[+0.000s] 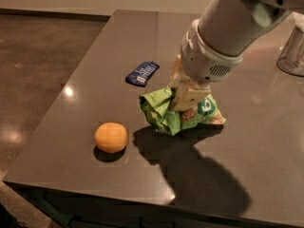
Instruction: Move green rice chip bag near orange
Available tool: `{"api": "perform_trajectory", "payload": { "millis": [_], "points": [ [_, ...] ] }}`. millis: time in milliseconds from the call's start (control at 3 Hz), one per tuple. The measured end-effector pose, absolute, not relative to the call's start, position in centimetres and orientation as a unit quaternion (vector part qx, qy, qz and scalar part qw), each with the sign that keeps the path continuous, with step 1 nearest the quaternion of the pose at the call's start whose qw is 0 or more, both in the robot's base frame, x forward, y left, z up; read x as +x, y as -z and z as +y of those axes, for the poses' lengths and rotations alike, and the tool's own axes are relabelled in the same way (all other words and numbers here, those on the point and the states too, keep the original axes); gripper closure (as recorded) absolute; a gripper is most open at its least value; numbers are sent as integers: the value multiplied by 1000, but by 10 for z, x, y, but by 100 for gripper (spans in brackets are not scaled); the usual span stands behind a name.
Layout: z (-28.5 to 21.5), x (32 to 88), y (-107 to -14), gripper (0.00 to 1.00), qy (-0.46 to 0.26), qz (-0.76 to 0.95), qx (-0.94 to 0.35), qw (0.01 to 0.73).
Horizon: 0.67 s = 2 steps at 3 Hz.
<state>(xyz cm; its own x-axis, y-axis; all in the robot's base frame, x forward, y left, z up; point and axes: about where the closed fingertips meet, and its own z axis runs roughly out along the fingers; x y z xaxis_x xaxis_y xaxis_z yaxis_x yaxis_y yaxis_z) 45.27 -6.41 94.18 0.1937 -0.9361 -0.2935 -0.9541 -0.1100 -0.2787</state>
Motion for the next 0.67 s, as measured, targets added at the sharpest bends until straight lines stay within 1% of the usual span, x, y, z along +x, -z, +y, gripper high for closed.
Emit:
{"api": "perform_trajectory", "payload": {
  "millis": [333, 667],
  "points": [
    [-33, 431, -935, 100, -29, 617, -759, 207],
    [-24, 429, -923, 100, -30, 619, -759, 200]
  ]
}}
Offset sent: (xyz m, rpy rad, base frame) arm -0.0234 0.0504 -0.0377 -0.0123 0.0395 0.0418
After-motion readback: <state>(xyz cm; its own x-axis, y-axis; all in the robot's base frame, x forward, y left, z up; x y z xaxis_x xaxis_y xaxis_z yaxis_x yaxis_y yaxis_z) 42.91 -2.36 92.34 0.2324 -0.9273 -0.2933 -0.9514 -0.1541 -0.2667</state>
